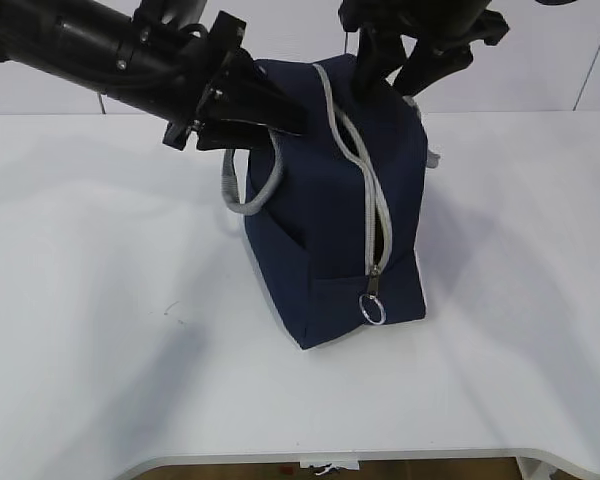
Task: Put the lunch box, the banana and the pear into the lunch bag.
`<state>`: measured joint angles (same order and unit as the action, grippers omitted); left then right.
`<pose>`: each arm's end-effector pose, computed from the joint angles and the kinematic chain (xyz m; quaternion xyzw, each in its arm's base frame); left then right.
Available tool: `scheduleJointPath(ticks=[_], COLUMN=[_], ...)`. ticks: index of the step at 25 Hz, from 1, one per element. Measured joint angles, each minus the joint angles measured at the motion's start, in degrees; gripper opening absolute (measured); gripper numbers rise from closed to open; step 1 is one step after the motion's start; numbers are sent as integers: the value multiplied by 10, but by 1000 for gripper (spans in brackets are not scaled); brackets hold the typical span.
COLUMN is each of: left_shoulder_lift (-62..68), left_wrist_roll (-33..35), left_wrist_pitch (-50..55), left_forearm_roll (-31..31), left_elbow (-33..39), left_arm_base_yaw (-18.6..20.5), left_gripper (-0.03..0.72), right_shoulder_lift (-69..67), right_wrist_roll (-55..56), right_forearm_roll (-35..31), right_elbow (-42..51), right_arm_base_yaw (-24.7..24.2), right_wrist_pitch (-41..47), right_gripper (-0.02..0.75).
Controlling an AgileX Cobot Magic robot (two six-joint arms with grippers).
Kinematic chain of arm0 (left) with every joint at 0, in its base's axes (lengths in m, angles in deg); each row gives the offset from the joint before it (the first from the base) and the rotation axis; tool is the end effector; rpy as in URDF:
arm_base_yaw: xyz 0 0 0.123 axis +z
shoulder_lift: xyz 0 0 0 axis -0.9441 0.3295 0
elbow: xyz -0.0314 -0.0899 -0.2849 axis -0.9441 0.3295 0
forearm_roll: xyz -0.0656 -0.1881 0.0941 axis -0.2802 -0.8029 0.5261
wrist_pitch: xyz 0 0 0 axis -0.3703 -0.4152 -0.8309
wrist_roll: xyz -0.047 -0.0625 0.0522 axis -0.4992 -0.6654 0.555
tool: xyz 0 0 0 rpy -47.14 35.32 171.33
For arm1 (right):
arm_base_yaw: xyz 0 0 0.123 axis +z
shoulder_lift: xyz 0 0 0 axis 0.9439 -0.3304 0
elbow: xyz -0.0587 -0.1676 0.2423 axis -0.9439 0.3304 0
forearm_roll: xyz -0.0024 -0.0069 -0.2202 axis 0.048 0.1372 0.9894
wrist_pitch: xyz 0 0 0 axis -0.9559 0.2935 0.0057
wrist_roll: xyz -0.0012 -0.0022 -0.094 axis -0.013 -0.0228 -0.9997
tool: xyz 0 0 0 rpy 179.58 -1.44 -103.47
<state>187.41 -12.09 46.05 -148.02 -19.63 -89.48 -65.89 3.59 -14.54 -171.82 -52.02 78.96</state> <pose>0.3345 -0.1952 0.3021 0.1544 0.8343 -0.5105 0.1395 0.3752 0.1470 0.3546 -0.1479 0.9584 0.1409 0.1992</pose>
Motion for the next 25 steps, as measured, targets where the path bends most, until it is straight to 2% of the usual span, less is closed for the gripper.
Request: scheduleJointPath(ticks=[1,2,4,9,11,13,15,16,18,19,22,24,25], left_shoulder_lift=[0,0,-5,-38,-45,-59,-59,-59,-59,-59,-103,-129,-129], left_wrist_roll=[0,0,0,-3,-11,-35,-35,-35,-35,-82,-104,-153,-153], left_wrist_pitch=[8,8,29,67,72,73,73,73,73,78,80,86,86], left_forearm_roll=[-1,-1,-1,6,20,60,60,101,101,135,170,260,260], left_elbow=[0,0,0,0,0,0,0,0,0,0,0,0,0], left_arm_base_yaw=[0,0,4,25,29,32,32,32,32,32,32,32,32], left_gripper=[342,342,400,417,417,418,418,418,418,418,410,402,402], right_shoulder_lift=[0,0,6,37,49,58,67,75,91,102,141,172,191], right_wrist_roll=[0,0,0,0,0,0,-6,-7,-15,-20,-32,-35,-39], right_forearm_roll=[0,-1,-2,-4,-5,-5,-5,-5,-2,0,0,0,0], right_elbow=[0,0,0,0,0,0,0,0,0,4,35,73,100], right_arm_base_yaw=[0,0,0,0,0,0,0,0,0,0,0,0,0], right_wrist_pitch=[0,0,0,0,0,0,0,0,0,0,0,0,-1], right_gripper=[429,434,437,438,439,439,439,439,439,439,438,438,437])
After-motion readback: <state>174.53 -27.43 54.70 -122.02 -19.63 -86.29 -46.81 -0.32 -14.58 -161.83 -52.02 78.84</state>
